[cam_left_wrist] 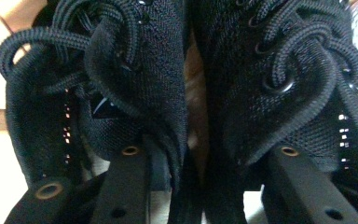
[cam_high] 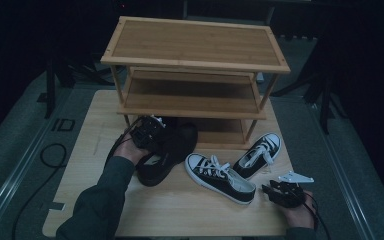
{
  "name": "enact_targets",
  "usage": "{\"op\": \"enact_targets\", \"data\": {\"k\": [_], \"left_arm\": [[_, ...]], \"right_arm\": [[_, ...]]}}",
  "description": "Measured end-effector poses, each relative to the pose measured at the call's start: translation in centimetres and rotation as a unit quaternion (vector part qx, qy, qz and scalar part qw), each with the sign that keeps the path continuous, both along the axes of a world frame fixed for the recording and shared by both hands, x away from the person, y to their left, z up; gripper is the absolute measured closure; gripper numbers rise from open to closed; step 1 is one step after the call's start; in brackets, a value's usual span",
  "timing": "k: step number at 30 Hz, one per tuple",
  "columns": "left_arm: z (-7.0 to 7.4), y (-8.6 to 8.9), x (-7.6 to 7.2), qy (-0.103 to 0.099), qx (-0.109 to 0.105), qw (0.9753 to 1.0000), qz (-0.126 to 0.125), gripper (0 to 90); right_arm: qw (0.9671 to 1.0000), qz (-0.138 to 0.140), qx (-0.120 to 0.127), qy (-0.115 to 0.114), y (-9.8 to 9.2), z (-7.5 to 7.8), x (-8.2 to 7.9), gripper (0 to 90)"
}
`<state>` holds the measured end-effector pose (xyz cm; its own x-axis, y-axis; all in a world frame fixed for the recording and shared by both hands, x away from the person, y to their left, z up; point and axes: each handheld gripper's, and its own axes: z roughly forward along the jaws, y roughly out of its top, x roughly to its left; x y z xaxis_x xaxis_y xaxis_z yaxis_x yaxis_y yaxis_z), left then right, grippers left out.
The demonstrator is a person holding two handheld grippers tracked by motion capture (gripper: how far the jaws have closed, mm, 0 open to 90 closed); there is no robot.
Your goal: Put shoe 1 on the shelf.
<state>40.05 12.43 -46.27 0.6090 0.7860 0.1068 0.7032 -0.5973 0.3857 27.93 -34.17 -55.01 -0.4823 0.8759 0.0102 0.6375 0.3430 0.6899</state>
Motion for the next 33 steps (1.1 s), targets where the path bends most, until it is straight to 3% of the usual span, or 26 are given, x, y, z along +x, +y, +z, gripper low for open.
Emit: {"op": "enact_targets", "data": {"k": [8, 14, 20, 26, 29, 33], "left_arm": [[0.4, 0.2, -0.4, -0.001, -0.012, 0.9999, 0.006, 54.2], [1.6, 0.9, -1.3, -0.017, -0.020, 0.9997, 0.001, 49.8], [3.2, 1.9, -3.1, -0.036, -0.043, 0.9984, -0.006, 53.1], [3.8, 2.3, -4.5, -0.045, -0.043, 0.9979, -0.015, 53.5], [4.1, 2.5, -5.9, -0.050, -0.044, 0.9974, -0.027, 53.9], [4.4, 2.9, -7.3, -0.056, -0.056, 0.9962, -0.036, 61.0]], "right_arm": [[1.0000, 0.001, 0.003, -0.001, -0.1, 0.0, 0.0, 57.2], [1.0000, 0.003, 0.004, -0.002, -0.1, -0.1, 0.0, 56.8], [1.0000, 0.003, 0.004, -0.002, -0.1, -0.1, -0.1, 56.7], [1.0000, 0.003, 0.004, -0.002, -0.1, -0.1, -0.1, 56.6], [1.0000, 0.003, 0.004, -0.002, -0.1, -0.1, -0.1, 56.6], [1.0000, 0.002, 0.005, -0.002, -0.1, -0.1, -0.1, 56.6]]}}
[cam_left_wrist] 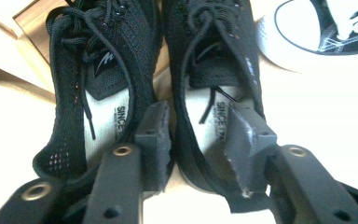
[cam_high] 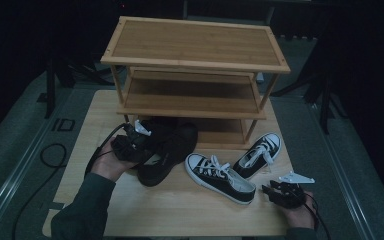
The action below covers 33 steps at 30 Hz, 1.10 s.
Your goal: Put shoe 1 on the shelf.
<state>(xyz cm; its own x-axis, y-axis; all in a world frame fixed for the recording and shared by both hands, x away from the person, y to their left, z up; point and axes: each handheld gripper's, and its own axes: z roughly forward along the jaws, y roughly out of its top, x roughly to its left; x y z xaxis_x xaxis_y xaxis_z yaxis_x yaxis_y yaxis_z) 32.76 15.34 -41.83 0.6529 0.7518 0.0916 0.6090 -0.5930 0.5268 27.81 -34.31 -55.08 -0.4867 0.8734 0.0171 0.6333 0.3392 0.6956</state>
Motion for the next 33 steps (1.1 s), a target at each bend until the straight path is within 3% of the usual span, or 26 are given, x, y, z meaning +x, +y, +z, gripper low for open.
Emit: {"op": "enact_targets", "data": {"k": [6, 9, 16, 21, 24, 33], "left_arm": [[0.5, 1.0, -1.9, -0.008, -0.005, 0.9999, -0.008, 79.7], [0.4, 1.7, -2.6, -0.002, -0.007, 0.9999, -0.007, 89.7], [-1.0, 2.8, -3.3, 0.009, 0.002, 1.0000, 0.000, 90.0], [-2.3, 3.0, -3.6, 0.012, 0.003, 0.9999, -0.009, 89.6], [-3.8, 3.2, -3.8, 0.019, 0.016, 0.9997, -0.010, 89.6], [-6.5, 3.8, -3.8, 0.042, 0.017, 0.9990, 0.001, 89.6]], "right_arm": [[1.0000, 0.000, -0.001, -0.001, 0.0, 0.0, 0.0, 56.6], [1.0000, 0.000, -0.001, -0.001, 0.0, 0.0, 0.0, 56.6], [1.0000, -0.002, 0.000, 0.000, 0.0, 0.0, -0.1, 56.6], [1.0000, -0.002, 0.000, 0.000, 0.0, 0.0, -0.1, 56.6], [1.0000, -0.001, 0.000, 0.000, 0.0, 0.0, -0.1, 56.6], [1.0000, -0.001, 0.003, -0.001, -0.1, 0.0, -0.1, 56.7]]}}
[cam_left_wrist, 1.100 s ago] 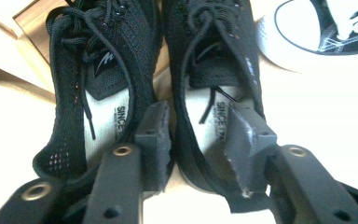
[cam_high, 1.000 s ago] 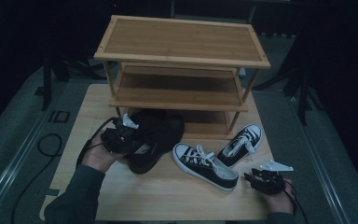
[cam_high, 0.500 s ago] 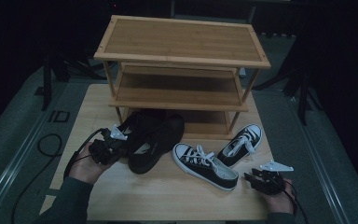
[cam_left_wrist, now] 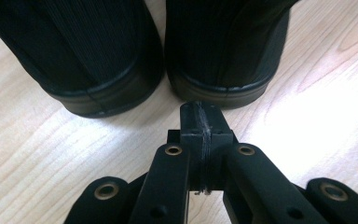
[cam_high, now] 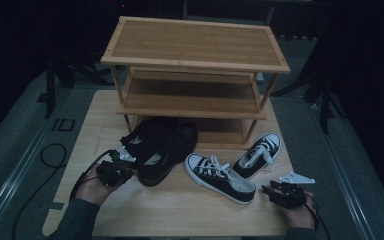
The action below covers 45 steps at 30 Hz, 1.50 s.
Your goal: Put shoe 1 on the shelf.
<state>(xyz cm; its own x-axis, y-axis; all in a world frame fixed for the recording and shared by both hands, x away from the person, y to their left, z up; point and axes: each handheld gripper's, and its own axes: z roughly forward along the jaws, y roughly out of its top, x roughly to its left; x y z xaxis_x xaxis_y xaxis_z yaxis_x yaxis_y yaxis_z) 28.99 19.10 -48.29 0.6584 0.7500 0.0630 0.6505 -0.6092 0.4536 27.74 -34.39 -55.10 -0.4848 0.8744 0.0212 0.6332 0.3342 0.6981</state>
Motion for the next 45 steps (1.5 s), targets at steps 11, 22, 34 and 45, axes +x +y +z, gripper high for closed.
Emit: {"op": "enact_targets", "data": {"k": [11, 22, 34, 45], "left_arm": [[-3.1, -0.5, -0.1, 0.027, 0.004, 0.9996, -0.003, 89.1], [-3.9, -2.0, 0.0, 0.032, 0.008, 0.9993, -0.016, 89.1], [-4.0, -4.1, 0.1, 0.033, 0.000, 0.9985, -0.044, 89.2], [-3.7, -4.3, 0.2, 0.030, 0.005, 0.9987, -0.042, 88.4]], "right_arm": [[1.0000, -0.001, -0.001, -0.001, 0.0, 0.0, 0.0, 56.6], [1.0000, -0.001, -0.001, -0.001, 0.1, 0.0, 0.0, 56.6], [1.0000, -0.001, -0.002, -0.001, 0.1, 0.0, 0.0, 56.7], [1.0000, 0.001, 0.000, -0.001, -0.1, 0.0, 0.0, 56.9]]}}
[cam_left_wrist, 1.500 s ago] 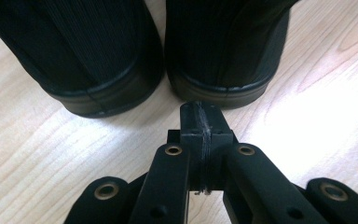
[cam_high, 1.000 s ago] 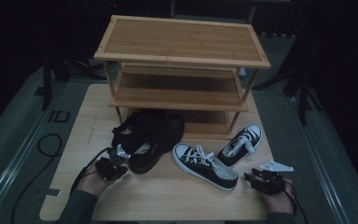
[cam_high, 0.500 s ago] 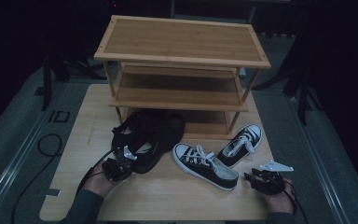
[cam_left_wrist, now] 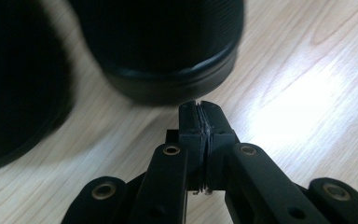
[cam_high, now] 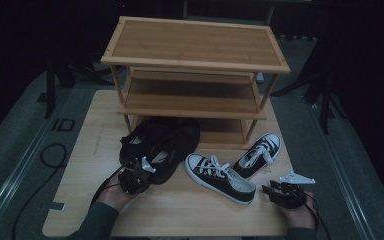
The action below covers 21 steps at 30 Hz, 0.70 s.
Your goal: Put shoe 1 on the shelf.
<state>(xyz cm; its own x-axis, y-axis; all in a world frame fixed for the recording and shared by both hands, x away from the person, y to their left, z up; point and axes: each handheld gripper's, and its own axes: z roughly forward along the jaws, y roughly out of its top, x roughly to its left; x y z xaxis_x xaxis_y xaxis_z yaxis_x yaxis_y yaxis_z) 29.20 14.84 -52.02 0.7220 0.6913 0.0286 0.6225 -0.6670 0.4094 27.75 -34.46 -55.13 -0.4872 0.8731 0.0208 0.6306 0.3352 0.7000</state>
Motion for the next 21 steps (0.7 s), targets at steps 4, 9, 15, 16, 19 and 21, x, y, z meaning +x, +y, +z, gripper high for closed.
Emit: {"op": "enact_targets", "data": {"k": [4, 9, 15, 16, 19, 21], "left_arm": [[-0.1, 1.2, 0.3, -0.002, 0.007, 0.9997, 0.022, 88.7], [-0.2, 0.6, 0.6, -0.002, 0.005, 0.9999, 0.012, 88.8], [0.1, -0.6, 1.0, 0.000, 0.004, 1.0000, 0.000, 89.8], [0.2, -0.9, 1.0, -0.002, 0.005, 1.0000, -0.003, 89.8], [0.4, -2.0, 1.2, -0.007, 0.003, 0.9999, -0.011, 89.8], [0.5, -2.9, 1.5, -0.012, 0.005, 0.9997, -0.020, 89.8]], "right_arm": [[1.0000, -0.002, -0.001, 0.000, 0.1, 0.0, 0.0, 56.9], [1.0000, -0.003, -0.002, 0.000, 0.1, 0.0, 0.0, 56.8], [1.0000, -0.001, -0.001, 0.000, 0.1, 0.0, 0.0, 56.9], [1.0000, -0.001, -0.001, 0.000, 0.0, 0.0, 0.0, 56.9], [1.0000, -0.002, -0.001, 0.000, 0.1, 0.0, 0.0, 56.9], [1.0000, -0.002, -0.001, -0.001, 0.1, 0.0, 0.0, 56.9]]}}
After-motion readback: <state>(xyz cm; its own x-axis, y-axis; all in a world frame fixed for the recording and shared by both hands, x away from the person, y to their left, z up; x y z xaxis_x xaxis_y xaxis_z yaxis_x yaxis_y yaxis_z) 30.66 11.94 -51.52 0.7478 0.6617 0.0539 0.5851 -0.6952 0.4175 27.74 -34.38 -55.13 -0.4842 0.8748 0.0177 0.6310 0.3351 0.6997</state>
